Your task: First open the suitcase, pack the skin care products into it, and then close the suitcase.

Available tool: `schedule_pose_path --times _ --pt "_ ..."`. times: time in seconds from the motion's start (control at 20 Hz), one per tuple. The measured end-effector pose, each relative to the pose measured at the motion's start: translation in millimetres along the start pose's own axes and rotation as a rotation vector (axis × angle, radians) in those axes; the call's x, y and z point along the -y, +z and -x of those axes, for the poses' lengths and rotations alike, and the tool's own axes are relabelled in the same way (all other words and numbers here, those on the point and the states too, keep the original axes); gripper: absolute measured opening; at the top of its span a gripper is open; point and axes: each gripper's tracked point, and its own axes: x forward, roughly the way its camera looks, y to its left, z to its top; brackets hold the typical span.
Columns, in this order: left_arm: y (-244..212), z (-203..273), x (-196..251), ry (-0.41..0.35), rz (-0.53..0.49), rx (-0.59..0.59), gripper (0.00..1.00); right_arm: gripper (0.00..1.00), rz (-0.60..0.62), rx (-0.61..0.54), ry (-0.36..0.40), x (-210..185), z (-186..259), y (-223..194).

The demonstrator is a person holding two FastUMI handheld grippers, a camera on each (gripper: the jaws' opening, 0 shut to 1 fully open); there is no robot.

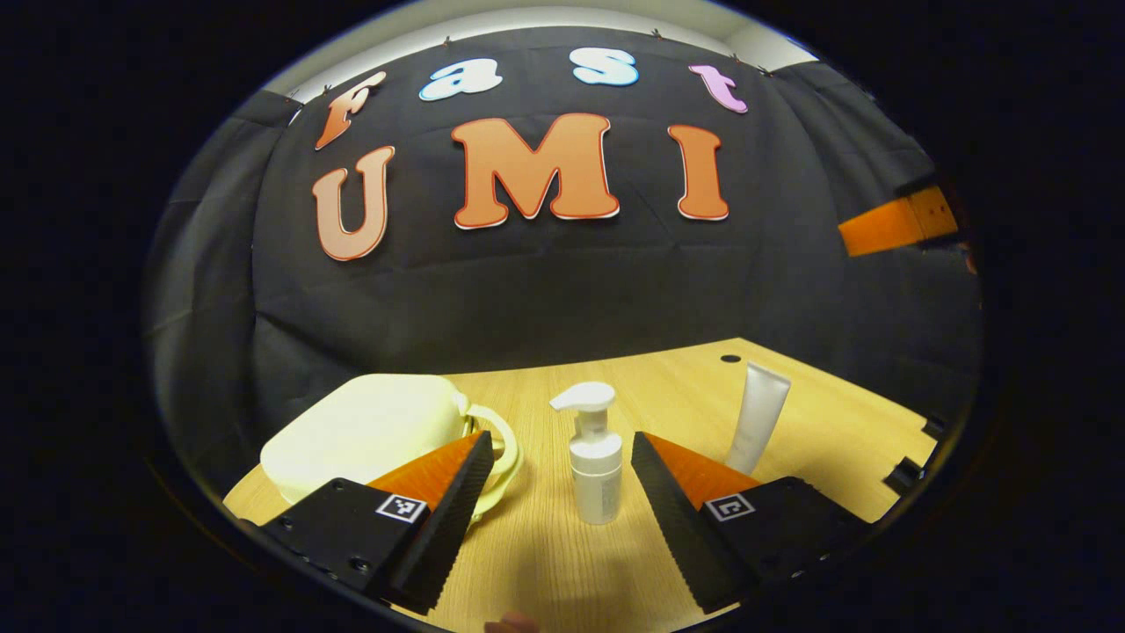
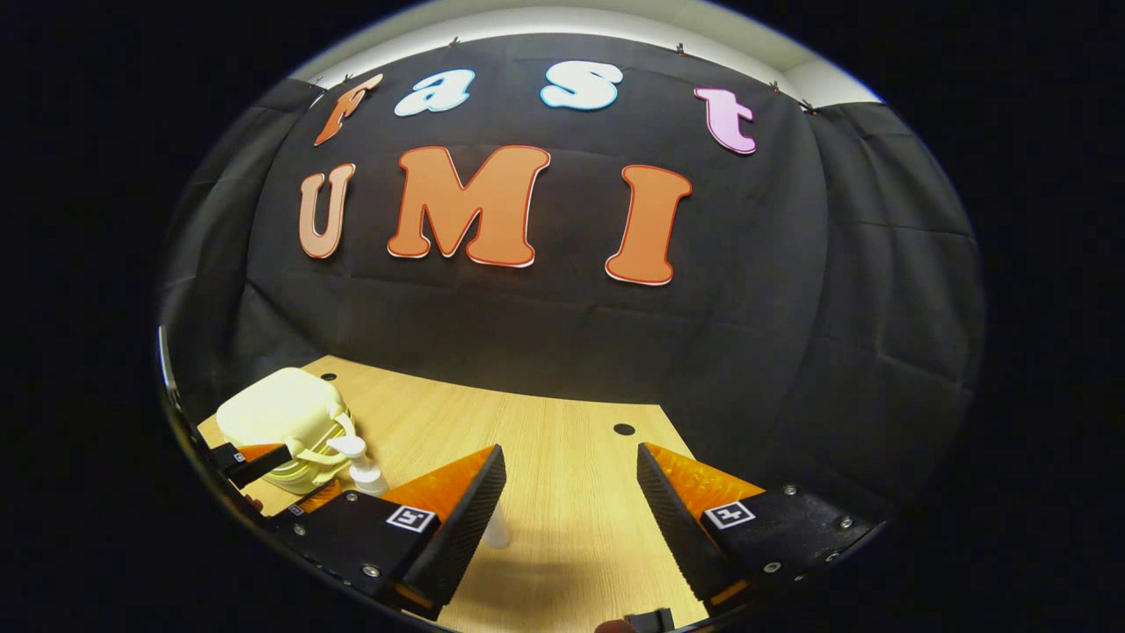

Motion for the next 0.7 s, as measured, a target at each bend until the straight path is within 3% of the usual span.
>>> schedule_pose_path --times 0.1,0.15,0.3,0.4,0.5,0.7 --pt "2.3 3.2 -12.0 0.033 -0.037 0.006 0.99 0.95 0.008 -0.015 0.012 -1.6 -1.6 -6.3" --pt "7.1 1.8 -29.8 0.08 -0.104 0.007 0.99 0.96 0.005 -0.022 0.016 -3.4 -2.0 -8.7" --pt "19.7 0.6 -87.3 0.216 -0.477 0.011 0.99 0.96 -0.037 -0.038 0.024 -7.7 -4.0 -14.4" --pt "21.7 -6.5 -104.5 0.24 -0.742 0.016 0.99 0.96 -0.062 -0.042 0.019 -8.6 -3.5 -17.1" --pt "7.8 -19.4 -103.1 0.184 -0.905 -0.008 0.99 0.96 -0.073 -0.053 0.004 -3.4 -3.2 -22.3" --pt "-30.8 -44.7 -92.0 0.058 -1.047 -0.116 0.99 0.96 -0.103 -0.083 -0.055 24.5 -1.0 -34.7"
